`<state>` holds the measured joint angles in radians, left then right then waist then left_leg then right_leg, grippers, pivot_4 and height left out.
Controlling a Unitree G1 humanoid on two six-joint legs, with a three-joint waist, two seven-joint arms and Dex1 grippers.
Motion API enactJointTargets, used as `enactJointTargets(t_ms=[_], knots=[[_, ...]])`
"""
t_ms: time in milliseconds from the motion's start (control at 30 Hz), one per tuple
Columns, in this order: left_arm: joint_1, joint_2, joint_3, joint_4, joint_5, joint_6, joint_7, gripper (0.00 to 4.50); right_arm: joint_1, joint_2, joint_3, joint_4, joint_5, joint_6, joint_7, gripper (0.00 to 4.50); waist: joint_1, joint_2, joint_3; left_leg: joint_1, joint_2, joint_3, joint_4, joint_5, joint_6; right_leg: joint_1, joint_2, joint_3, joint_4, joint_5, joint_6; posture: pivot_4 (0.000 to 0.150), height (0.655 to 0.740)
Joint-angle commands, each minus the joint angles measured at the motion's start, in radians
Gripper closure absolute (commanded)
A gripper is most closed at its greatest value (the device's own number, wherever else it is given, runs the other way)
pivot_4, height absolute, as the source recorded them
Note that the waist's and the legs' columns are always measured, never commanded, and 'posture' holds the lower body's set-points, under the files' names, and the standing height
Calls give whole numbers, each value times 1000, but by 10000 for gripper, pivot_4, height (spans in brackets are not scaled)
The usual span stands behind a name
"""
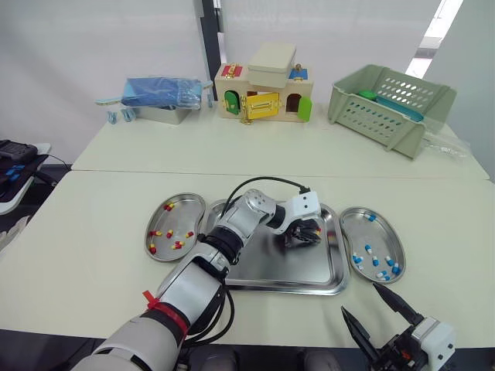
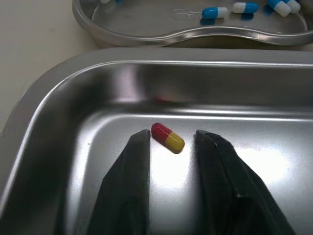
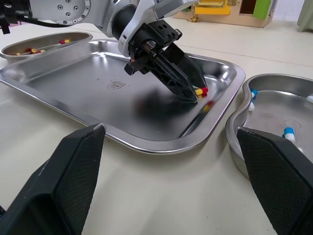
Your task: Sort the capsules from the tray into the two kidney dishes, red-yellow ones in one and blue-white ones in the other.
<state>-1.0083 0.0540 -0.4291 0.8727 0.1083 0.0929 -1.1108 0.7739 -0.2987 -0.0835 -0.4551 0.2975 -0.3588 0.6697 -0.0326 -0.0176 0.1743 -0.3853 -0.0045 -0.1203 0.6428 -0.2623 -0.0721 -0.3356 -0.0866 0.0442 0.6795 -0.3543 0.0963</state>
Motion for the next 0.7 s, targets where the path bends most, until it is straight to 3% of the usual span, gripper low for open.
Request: enactJointTargets(t_ms=[33,367,500,700], knots=[[-14,-8,-4,8,18,-17,-6,32274,11,-7,1,-33,11,-19,-8,0,0,0,0,0,0,0,0,0,0,0,0,0,0,0,0,1500,7400],[1,-4,2,-1,27,-12,-23,32274,11,-12,6,-30,9,-20,-15,0,0,0,0,0,0,0,0,0,0,0,0,0,0,0,0,1500,7400],[0,-2,-1,1,33,-16,-19,43671,12,-16,8,-29,10,-20,-16,0,0,0,0,0,0,0,0,0,0,0,0,0,0,0,0,1500,7400],[4,2,-7,-2,40,-21,-24,43671,11,-20,11,-27,11,-22,-15,0,0,0,0,0,0,0,0,0,0,0,0,0,0,0,0,1500,7400]])
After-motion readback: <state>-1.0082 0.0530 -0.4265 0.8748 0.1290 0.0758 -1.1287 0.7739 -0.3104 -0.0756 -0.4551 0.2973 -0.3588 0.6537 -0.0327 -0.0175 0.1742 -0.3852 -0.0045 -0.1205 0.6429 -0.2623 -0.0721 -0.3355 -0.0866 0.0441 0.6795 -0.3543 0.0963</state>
